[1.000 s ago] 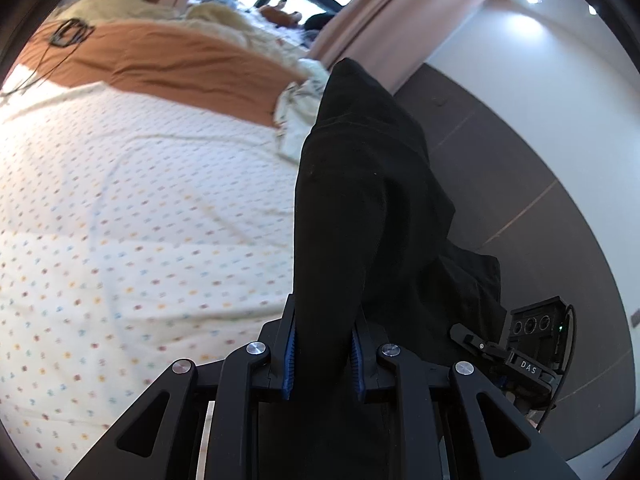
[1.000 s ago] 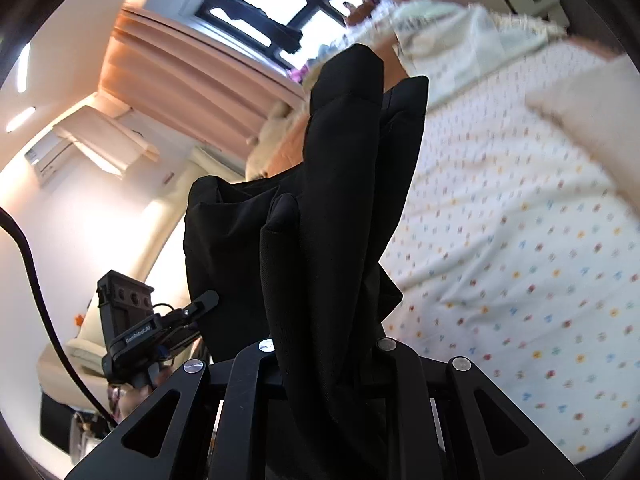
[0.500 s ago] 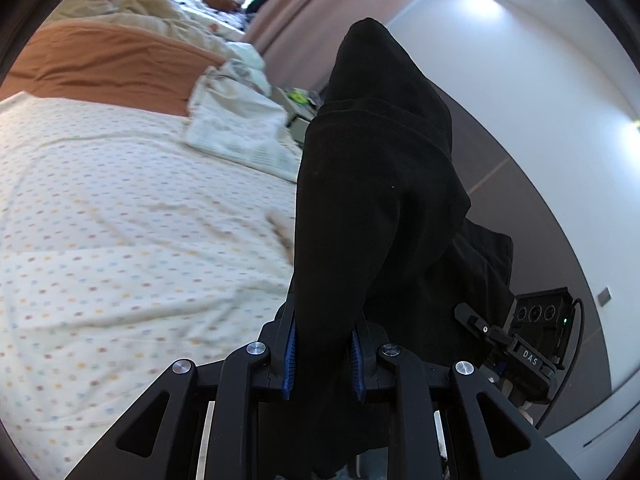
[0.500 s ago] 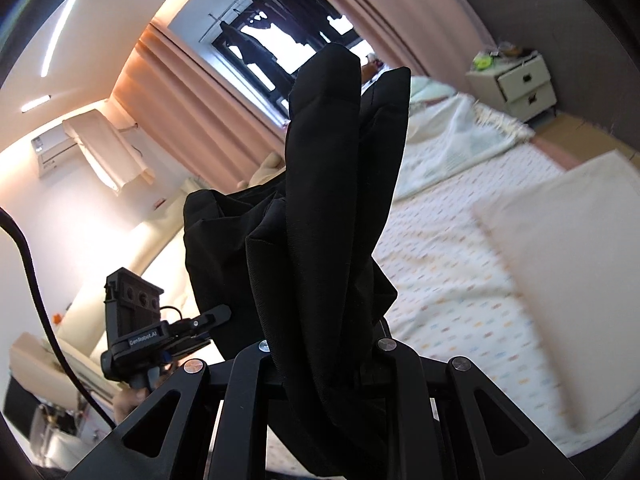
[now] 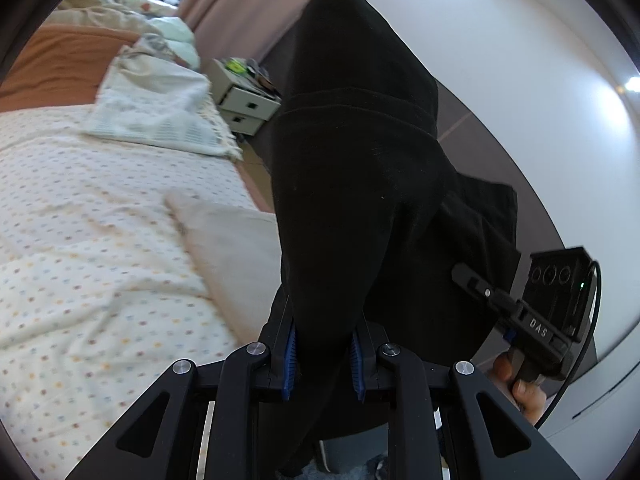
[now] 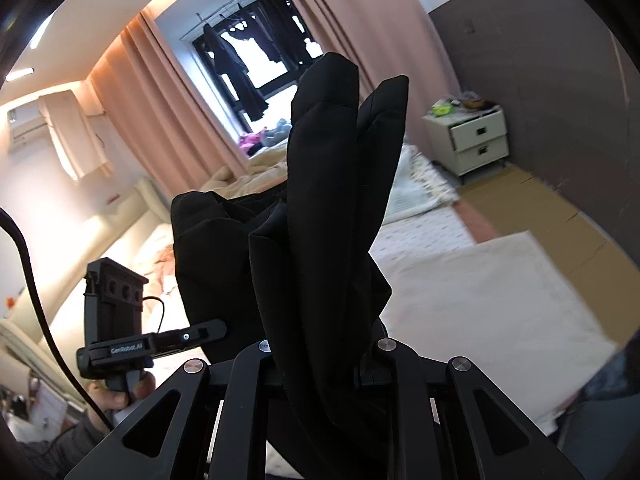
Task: Fold large clothes
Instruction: 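Lift the folded jacket with both grippers and carry it toward the beige cloth stack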
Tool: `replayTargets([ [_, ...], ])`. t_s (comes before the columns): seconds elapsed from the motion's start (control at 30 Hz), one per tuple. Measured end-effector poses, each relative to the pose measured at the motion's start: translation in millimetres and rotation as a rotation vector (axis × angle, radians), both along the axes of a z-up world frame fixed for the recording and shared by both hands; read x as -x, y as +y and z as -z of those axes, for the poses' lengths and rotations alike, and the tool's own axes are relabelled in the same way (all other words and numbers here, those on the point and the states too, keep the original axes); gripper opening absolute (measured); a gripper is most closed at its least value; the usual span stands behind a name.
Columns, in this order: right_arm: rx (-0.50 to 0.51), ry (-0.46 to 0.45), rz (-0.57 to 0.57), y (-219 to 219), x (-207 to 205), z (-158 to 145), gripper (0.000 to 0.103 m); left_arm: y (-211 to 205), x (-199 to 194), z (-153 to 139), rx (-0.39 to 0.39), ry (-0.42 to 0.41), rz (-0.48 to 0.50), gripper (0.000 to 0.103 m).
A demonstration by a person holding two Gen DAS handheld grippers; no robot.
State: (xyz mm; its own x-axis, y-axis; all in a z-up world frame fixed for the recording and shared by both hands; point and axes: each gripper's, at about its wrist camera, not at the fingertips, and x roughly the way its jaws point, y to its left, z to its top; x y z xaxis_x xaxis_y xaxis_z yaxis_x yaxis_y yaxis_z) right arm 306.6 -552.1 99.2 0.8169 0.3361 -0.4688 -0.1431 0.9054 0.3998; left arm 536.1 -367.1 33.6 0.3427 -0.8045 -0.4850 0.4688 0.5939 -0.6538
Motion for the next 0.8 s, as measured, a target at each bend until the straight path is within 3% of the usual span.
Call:
replayTargets([
  [0.2,0.053,0.013,0.049,-27,1,-20,0.017,-45,-5,-6,0.012,0.002,0.071,0.022],
  [0.4,0.085,0.057,0.072,-47,-24,-28,0.017,-75,-5,-8,0.026,0.036,0.109,0.022],
  [0.8,0.173,0.165,0.093,-53,-129,20,0.017,-97,-83,40,-0.018,0.159,0.092,0.023],
])
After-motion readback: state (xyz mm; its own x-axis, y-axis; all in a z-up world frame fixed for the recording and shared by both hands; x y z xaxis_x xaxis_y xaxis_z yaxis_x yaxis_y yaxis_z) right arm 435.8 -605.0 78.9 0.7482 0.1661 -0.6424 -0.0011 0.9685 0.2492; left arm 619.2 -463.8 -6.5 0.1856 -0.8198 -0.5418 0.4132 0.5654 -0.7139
